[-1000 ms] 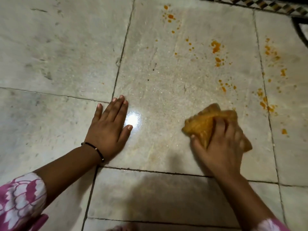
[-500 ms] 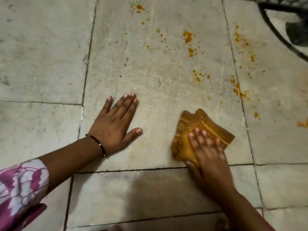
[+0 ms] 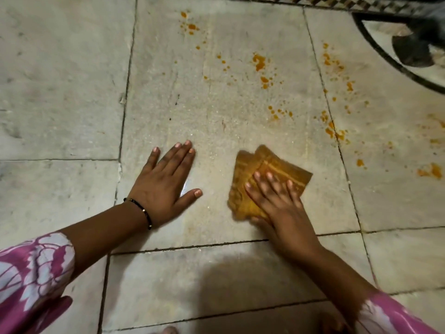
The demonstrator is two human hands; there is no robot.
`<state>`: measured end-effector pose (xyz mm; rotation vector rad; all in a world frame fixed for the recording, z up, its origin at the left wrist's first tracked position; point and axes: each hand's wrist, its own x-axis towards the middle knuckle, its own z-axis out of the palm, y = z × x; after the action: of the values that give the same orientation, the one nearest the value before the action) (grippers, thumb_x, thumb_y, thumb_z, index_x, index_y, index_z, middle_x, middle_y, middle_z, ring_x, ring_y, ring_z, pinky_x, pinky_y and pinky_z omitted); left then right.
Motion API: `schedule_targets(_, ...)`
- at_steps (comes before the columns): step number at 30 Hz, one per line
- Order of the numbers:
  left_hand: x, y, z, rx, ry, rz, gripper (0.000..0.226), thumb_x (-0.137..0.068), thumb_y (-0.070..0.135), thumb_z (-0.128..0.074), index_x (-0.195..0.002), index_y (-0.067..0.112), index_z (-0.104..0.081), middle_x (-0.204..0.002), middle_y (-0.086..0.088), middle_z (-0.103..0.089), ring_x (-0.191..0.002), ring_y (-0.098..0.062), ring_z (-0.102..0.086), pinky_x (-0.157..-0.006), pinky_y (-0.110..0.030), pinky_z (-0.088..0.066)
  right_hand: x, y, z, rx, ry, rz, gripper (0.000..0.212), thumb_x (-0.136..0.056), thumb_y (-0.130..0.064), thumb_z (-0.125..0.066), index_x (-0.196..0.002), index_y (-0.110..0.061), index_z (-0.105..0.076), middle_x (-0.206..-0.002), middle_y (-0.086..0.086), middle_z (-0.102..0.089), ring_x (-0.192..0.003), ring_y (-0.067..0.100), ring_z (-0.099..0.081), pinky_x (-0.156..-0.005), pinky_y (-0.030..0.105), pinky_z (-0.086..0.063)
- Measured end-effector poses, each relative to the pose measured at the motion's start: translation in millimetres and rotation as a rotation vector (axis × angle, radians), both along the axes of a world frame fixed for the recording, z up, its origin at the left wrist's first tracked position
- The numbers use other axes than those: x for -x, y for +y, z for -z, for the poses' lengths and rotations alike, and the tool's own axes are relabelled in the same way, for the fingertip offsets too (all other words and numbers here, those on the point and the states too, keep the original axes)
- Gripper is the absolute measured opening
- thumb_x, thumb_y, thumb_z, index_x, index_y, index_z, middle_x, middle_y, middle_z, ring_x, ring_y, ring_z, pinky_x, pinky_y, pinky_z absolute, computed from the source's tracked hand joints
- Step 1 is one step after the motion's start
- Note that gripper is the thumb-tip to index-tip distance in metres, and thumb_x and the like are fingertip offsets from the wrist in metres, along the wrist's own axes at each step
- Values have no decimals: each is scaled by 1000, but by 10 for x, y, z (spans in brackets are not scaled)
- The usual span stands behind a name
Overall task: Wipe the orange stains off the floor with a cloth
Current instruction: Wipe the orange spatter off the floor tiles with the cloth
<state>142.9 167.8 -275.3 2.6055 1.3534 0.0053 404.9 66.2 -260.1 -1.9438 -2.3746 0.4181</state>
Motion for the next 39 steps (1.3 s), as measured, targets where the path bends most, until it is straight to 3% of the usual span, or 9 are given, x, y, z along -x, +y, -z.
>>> schedule_targets(3,8,6,17,-5,-7,3,79,-91,62,-22,-150,10,-19,-158,-6,-13,-145,-19,-12,-116,-49,-8,-415,-383,-37,19,-64,-33,59,-97,-56,-21,-151,-35,-11,-157,-1,-18,-146,14,-6,-117,34,-1)
schedule_targets(10,8,1,19,-11,-21,1,78,-90,61,-23,-149,10,-20,-157,-6,-15,-145,-19,-12,-116,-48,-8,-324,534,-15,-95,-28,535,61,-96,-46,-32,-150,-19,-22,-159,5,-13,-146,21,-3,-116,41,3)
schedule_targets(12,8,-5,19,-9,-18,-2,78,-90,61,-24,-150,11,-20,-158,-5,-14,-145,-18,-11,-116,-48,-7,-34,828,-4,-66,-30,489,59,-99,-42,-37,-151,-20,-20,-159,3,-10,-147,22,-1,-115,39,6)
schedule_targets(15,8,2,12,-3,-20,1,78,-90,62,-23,-150,11,-19,-158,-5,-14,-145,-18,-11,-116,-47,-7,414,780,30,-85,24,211,61,-96,-41,-42,-150,-22,-21,-159,0,-13,-146,17,-1,-113,35,10)
schedule_targets(18,4,-2,4,-5,-22,0,79,-90,62,-22,-150,10,-20,-157,-6,-15,-145,-19,-12,-116,-48,-8,454,226,70,-66,8,63,62,-92,-44,-39,-148,-21,-26,-154,-2,-23,-144,15,-14,-116,39,-1)
schedule_targets(22,1,7,15,-11,-32,-2,78,-90,61,-23,-149,10,-22,-157,-7,-17,-144,-20,-15,-116,-49,-10,-28,-303,42,-37,-7,209,61,-93,-43,-34,-149,-23,-19,-153,-4,-23,-143,12,-11,-116,33,0)
schedule_targets(28,15,8,23,-7,-39,-5,78,-90,61,-25,-149,10,-22,-157,-7,-17,-144,-20,-16,-116,-50,-10,-48,649,-9,-102,-32,553,58,-99,-38,-38,-150,-18,-20,-158,2,-16,-145,16,-2,-117,42,2)
schedule_targets(33,7,9,11,-6,-29,-6,78,-90,61,-24,-149,10,-22,-157,-7,-18,-144,-20,-16,-116,-48,-9,446,1027,2,-72,-49,214,62,-97,-41,-41,-151,-21,-17,-159,-1,-12,-147,19,-2,-114,38,8)
schedule_targets(39,2,21,19,-4,-40,-2,79,-90,62,-25,-149,11,-21,-157,-6,-16,-144,-19,-15,-116,-48,-9,77,96,35,-29,-109,-211,61,-91,-31,-36,-149,-22,-22,-154,-3,-26,-143,13,-14,-115,39,-7)
